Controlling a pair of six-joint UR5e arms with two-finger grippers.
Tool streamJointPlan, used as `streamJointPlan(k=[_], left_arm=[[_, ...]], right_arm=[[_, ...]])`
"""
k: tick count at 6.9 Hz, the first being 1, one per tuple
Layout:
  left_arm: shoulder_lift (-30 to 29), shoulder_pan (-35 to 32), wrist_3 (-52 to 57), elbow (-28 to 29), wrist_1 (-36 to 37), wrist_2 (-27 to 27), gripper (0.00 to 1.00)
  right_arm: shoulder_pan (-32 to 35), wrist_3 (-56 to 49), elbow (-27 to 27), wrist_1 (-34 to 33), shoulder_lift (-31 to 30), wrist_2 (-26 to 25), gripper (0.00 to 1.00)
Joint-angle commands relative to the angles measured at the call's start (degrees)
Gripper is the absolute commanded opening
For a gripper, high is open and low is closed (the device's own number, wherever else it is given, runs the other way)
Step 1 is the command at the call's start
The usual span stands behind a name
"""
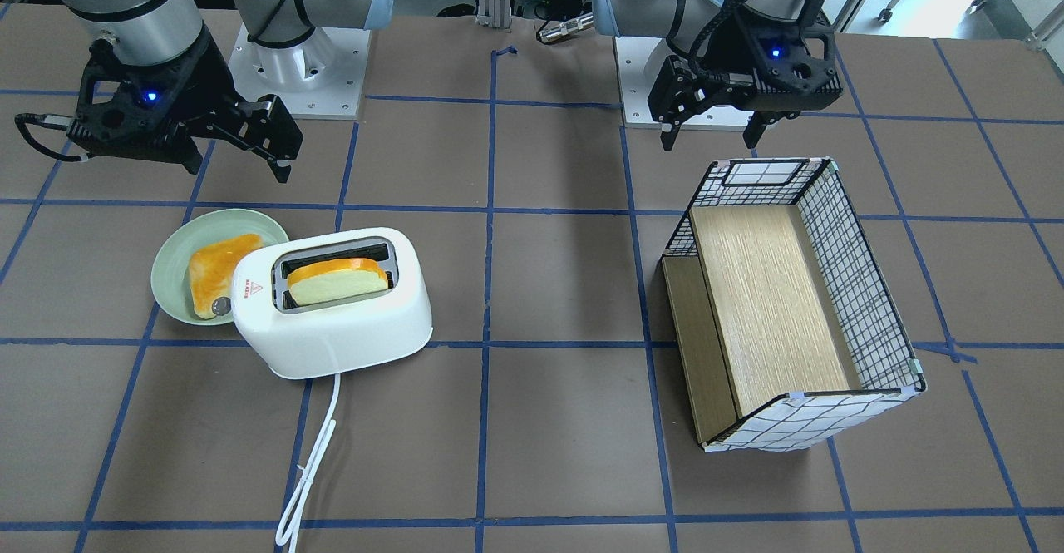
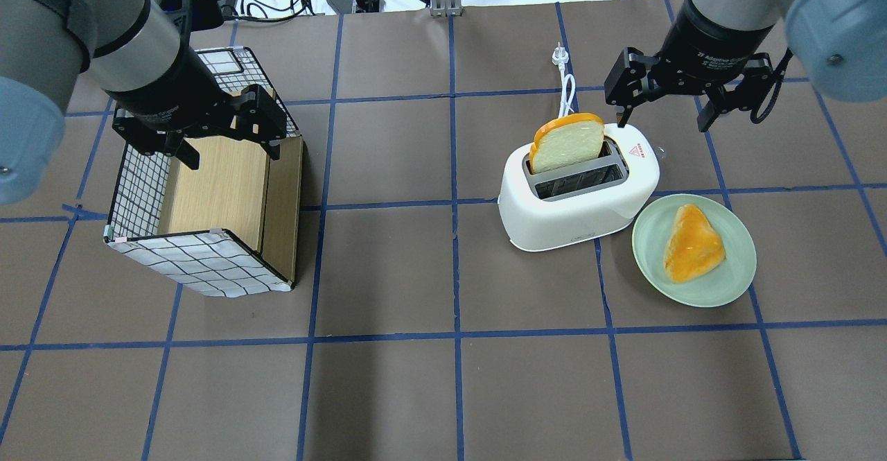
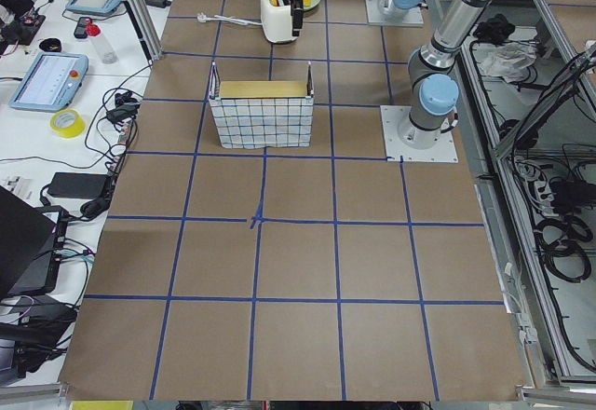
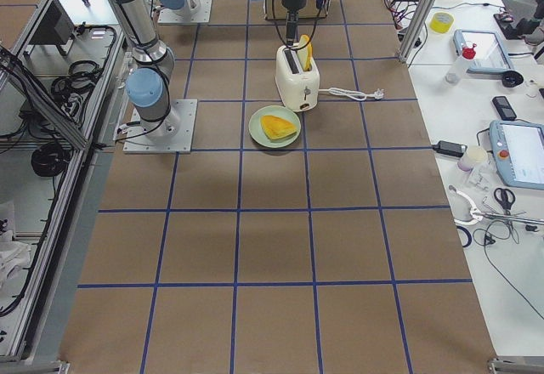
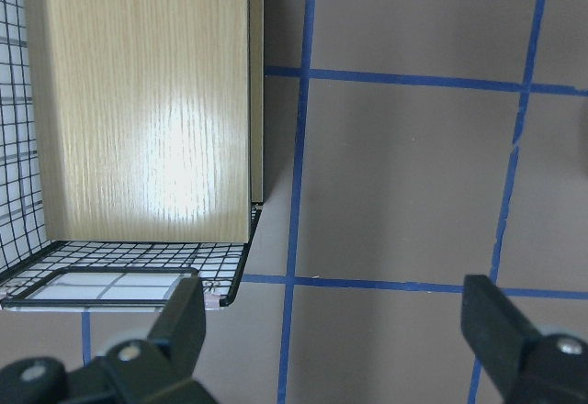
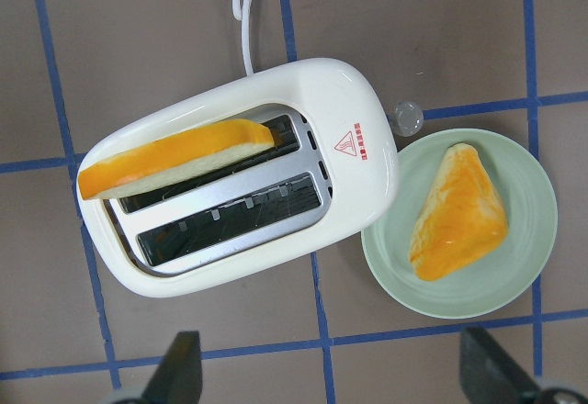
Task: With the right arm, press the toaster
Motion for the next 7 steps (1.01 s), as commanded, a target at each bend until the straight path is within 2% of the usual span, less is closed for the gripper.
streamJointPlan(k=[1,7], left_arm=[[0.00,0.00,0.00,-0.02,0.00,0.00,1.00],[0.00,0.00,0.00,-0.02,0.00,0.00,1.00]], right_arm=[[-0.19,0.02,-0.13,0.06,-0.18,-0.13,1.00],[-0.28,0.02,-0.13,-0.46,0.00,0.04,1.00]])
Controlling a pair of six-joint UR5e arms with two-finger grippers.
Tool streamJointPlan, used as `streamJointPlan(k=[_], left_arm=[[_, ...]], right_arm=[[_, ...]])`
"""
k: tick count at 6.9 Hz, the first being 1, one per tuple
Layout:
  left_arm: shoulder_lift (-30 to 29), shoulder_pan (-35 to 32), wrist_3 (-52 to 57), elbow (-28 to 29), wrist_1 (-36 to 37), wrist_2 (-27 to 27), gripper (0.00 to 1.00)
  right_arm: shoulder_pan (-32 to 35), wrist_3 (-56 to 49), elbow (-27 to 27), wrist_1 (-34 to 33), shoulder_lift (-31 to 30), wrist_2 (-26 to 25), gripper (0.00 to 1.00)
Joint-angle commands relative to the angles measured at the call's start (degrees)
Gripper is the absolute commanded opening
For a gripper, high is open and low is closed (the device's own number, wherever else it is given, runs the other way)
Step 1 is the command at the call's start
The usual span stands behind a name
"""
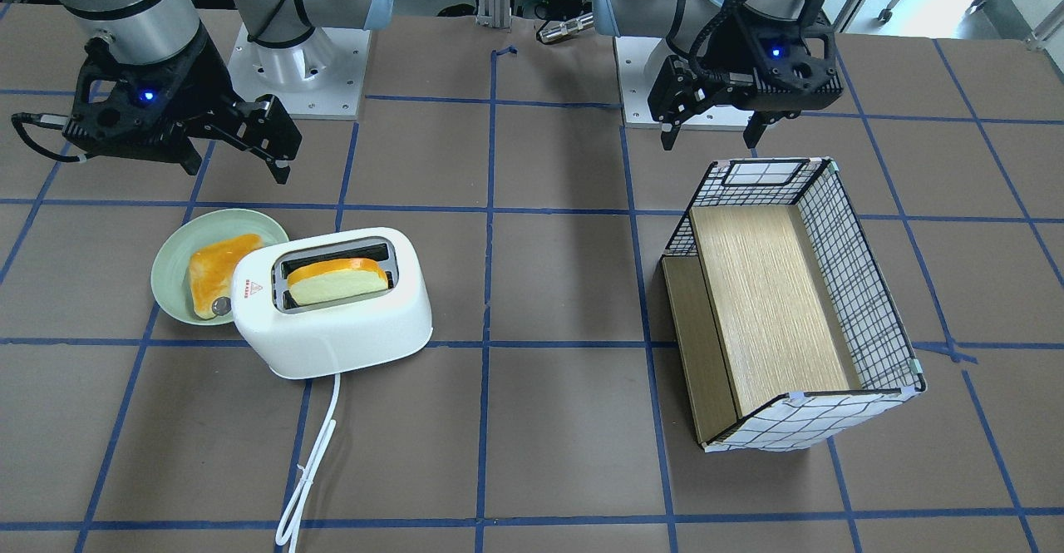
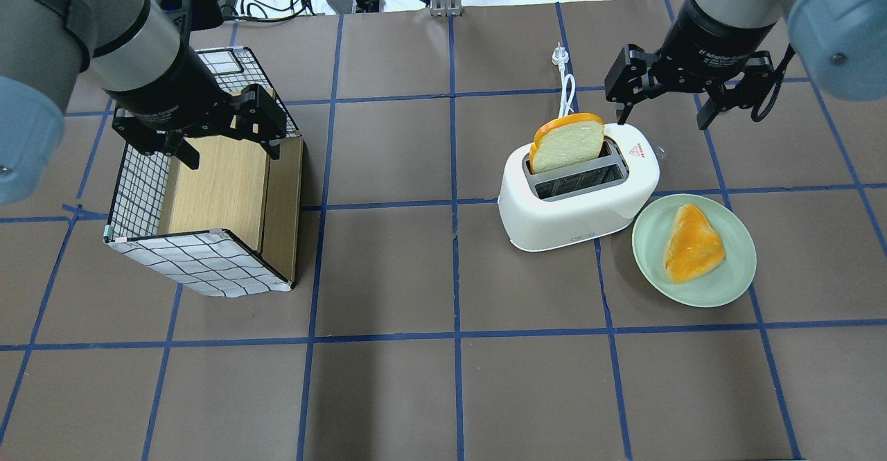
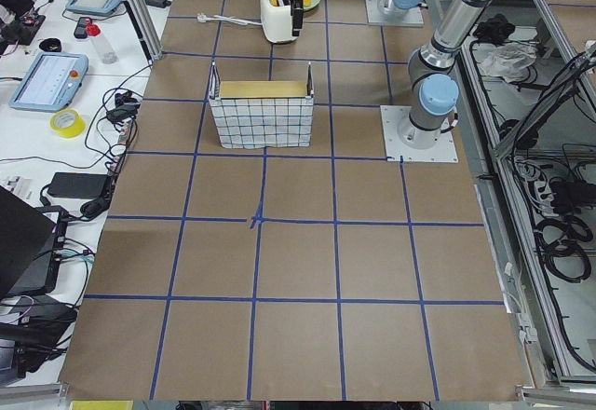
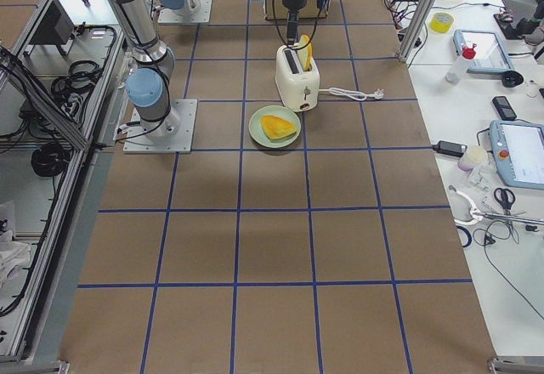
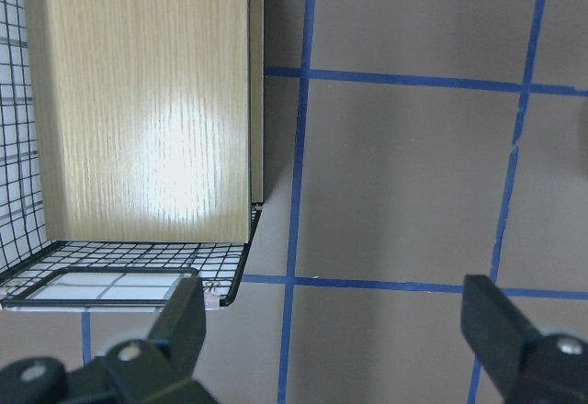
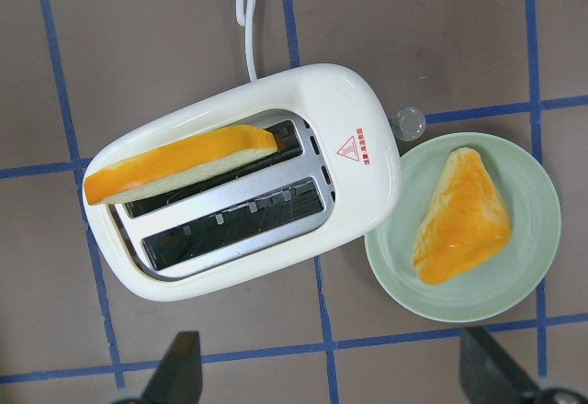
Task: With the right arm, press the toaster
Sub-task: 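Move the right gripper down beside the toaster to its grey lever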
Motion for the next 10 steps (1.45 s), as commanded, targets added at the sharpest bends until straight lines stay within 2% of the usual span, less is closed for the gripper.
streamJointPlan(k=[1,3,4,5,7,8,9,10], left_arm=[[0.00,0.00,0.00,0.04,0.00,0.00,1.00],[0.00,0.00,0.00,-0.05,0.00,0.00,1.00],[0.00,0.00,0.00,-0.05,0.00,0.00,1.00],[0.00,0.00,0.00,-0.05,0.00,0.00,1.00],[0.00,0.00,0.00,-0.05,0.00,0.00,1.00],[0.00,0.00,0.00,-0.05,0.00,0.00,1.00],[0.00,0.00,0.00,-0.05,0.00,0.00,1.00],[0.00,0.00,0.00,-0.05,0.00,0.00,1.00]], right_arm=[[-0.18,-0.09,-0.07,-0.45,0.10,-0.34,1.00],[-0.62,-0.18,-0.07,-0.63,0.10,0.09,1.00],[-0.62,-0.18,-0.07,-1.50,0.19,-0.34,0.84],[-0.79,-0.09,-0.16,-1.86,0.19,-0.61,0.64],[-4.72,-5.40,-0.07,-1.34,0.27,0.35,0.00],[-8.67,-11.11,0.28,-0.99,0.36,0.53,0.00],[-12.19,-11.51,0.72,-1.07,0.54,6.45,0.00],[-14.14,-11.43,1.76,-1.51,1.50,8.51,0.00]])
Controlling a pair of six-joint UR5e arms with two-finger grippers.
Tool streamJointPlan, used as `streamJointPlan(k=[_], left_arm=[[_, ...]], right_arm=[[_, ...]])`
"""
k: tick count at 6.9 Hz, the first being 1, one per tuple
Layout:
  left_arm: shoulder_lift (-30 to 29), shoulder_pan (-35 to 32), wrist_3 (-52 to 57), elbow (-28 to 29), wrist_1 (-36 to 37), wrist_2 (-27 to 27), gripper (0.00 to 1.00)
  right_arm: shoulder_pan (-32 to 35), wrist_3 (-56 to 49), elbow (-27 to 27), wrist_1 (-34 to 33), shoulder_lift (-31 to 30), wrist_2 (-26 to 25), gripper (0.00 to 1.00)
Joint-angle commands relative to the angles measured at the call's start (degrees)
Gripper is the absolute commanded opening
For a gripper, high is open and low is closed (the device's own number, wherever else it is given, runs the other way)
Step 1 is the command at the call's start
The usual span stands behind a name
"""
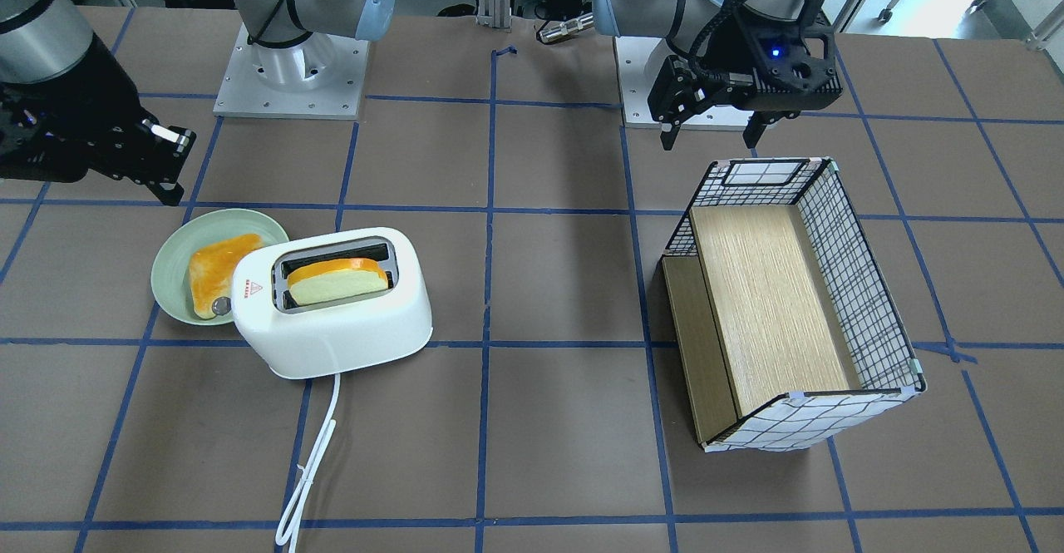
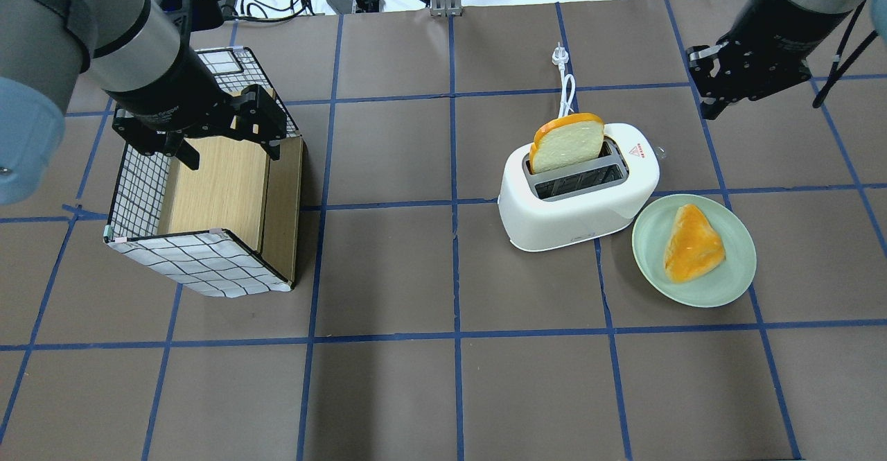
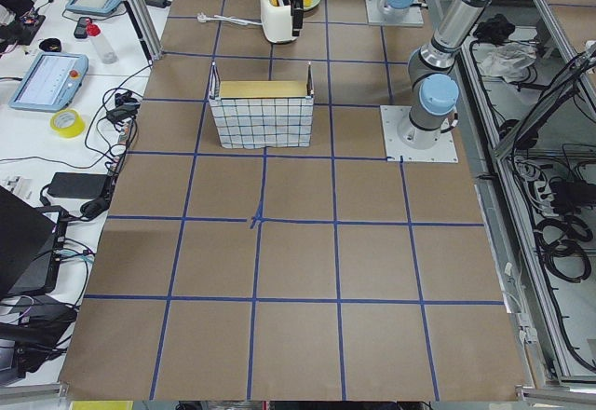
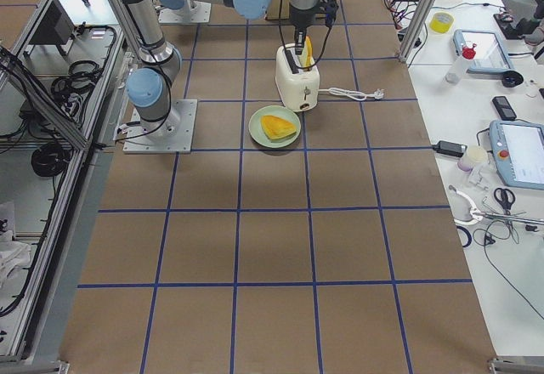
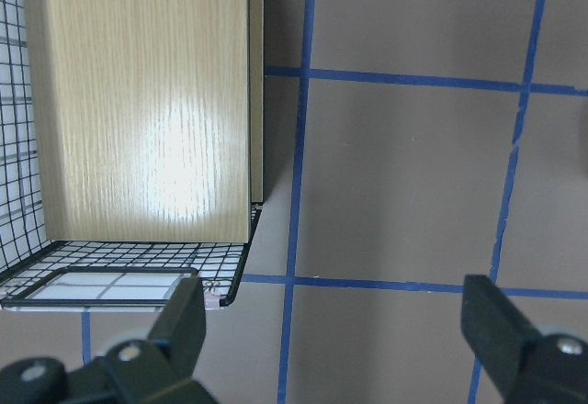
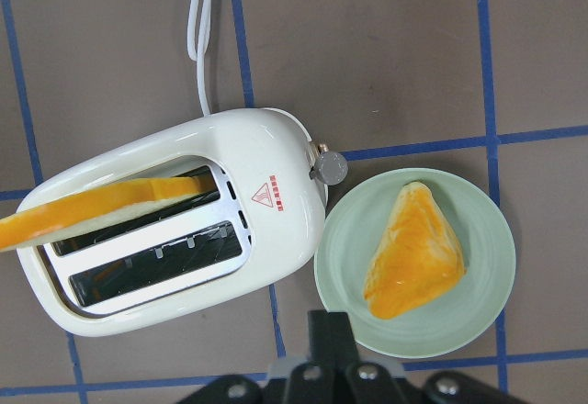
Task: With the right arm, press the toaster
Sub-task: 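Move the right gripper down beside the toaster to its grey lever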
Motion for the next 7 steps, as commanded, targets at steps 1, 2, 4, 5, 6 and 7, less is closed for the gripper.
streamJointPlan(k=[1,2,4,5,6,7], left_arm=[[0.00,0.00,0.00,0.00,0.00,0.00,1.00],[0.00,-0.09,0.00,0.00,0.00,0.00,1.00],[0.00,0.00,0.00,0.00,0.00,-0.08,1.00],[0.00,0.00,0.00,0.00,0.00,0.00,1.00],[0.00,0.00,0.00,0.00,0.00,-0.08,1.00],[0.00,0.00,0.00,0.00,0.00,0.00,1.00]], right_arm=[[-3.10,-0.95,2.00,-0.92,2.27,3.90,0.00],[-3.27,-1.04,2.71,-3.62,4.46,5.30,0.00],[-3.36,-1.04,6.12,-9.86,6.14,6.70,0.00],[-4.23,-1.48,8.84,-12.85,6.67,8.72,0.00],[-5.37,-2.09,11.56,-16.36,6.94,9.61,0.00],[-6.34,-3.14,13.85,-18.74,7.03,10.05,0.00]])
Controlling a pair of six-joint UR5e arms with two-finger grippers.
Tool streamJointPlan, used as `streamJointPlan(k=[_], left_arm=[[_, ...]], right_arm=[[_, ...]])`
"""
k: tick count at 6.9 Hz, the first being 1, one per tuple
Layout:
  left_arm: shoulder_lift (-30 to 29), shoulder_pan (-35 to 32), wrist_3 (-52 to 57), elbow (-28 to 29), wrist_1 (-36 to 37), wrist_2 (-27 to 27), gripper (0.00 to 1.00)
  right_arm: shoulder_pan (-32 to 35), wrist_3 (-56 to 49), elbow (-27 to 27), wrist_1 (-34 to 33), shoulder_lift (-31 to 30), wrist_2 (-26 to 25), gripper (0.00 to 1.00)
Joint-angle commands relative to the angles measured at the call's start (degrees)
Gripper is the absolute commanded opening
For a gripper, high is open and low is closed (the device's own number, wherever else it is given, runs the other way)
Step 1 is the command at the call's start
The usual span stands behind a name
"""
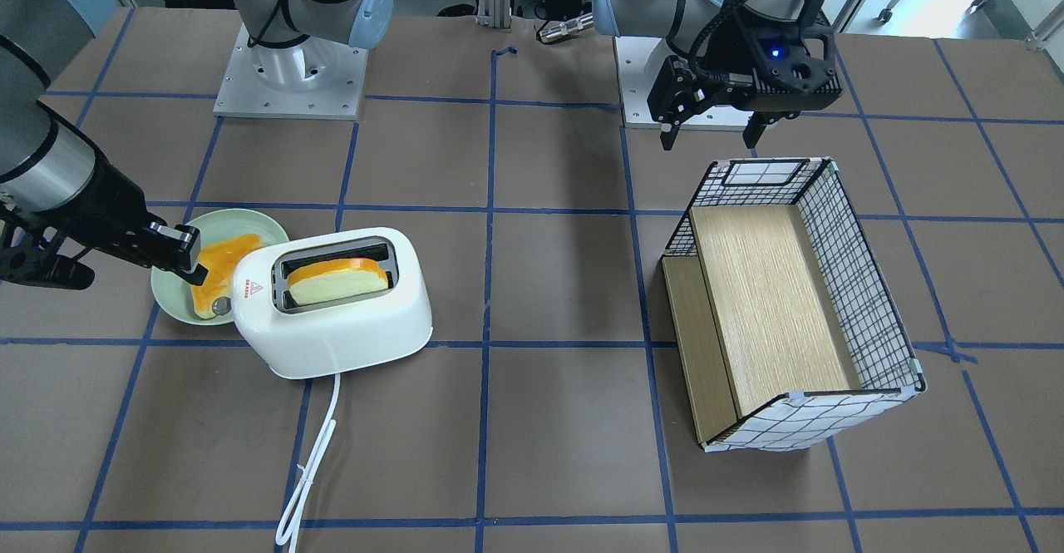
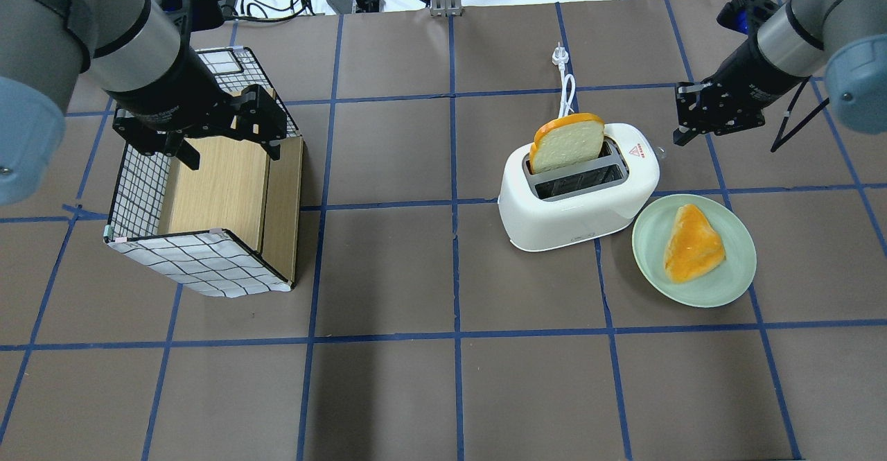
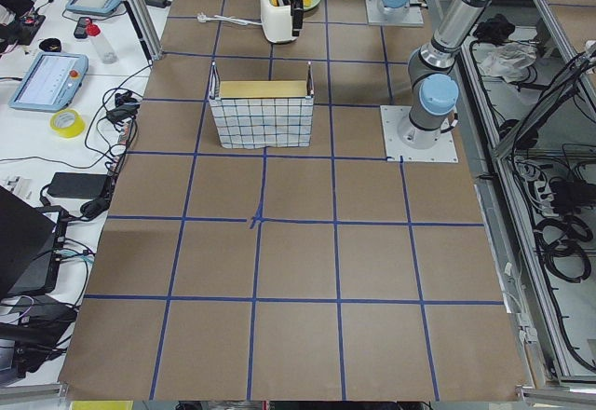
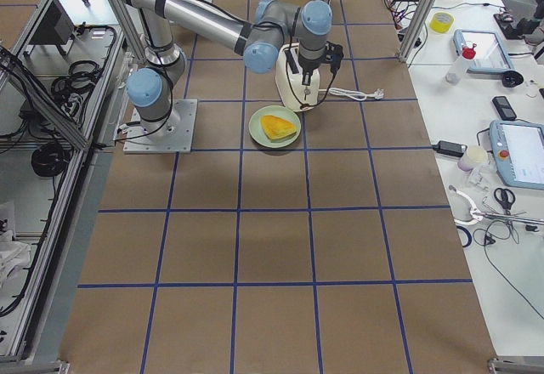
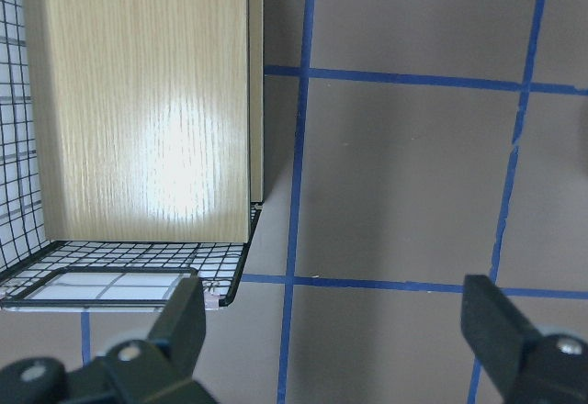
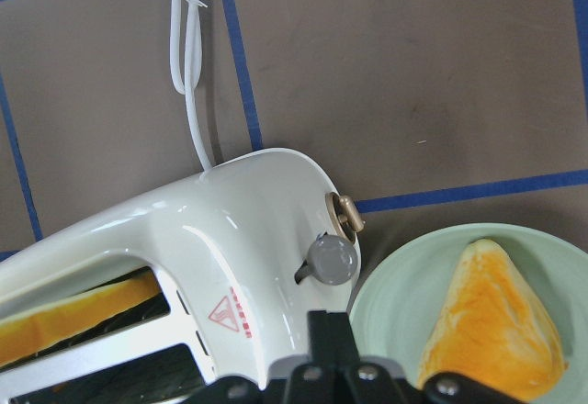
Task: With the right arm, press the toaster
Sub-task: 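Move the right gripper down beside the toaster to its grey lever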
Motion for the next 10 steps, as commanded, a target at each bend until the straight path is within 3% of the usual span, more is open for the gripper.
streamJointPlan(k=[1,10], left_arm=[[0.00,0.00,0.00,0.09,0.00,-0.04,1.00],[0.00,0.00,0.00,0.00,0.00,0.04,1.00]], right_arm=[[-1.60,-1.03,3.54,-4.12,0.77,1.56,0.00],[-1.70,-1.03,4.42,-4.83,3.50,3.67,0.00]])
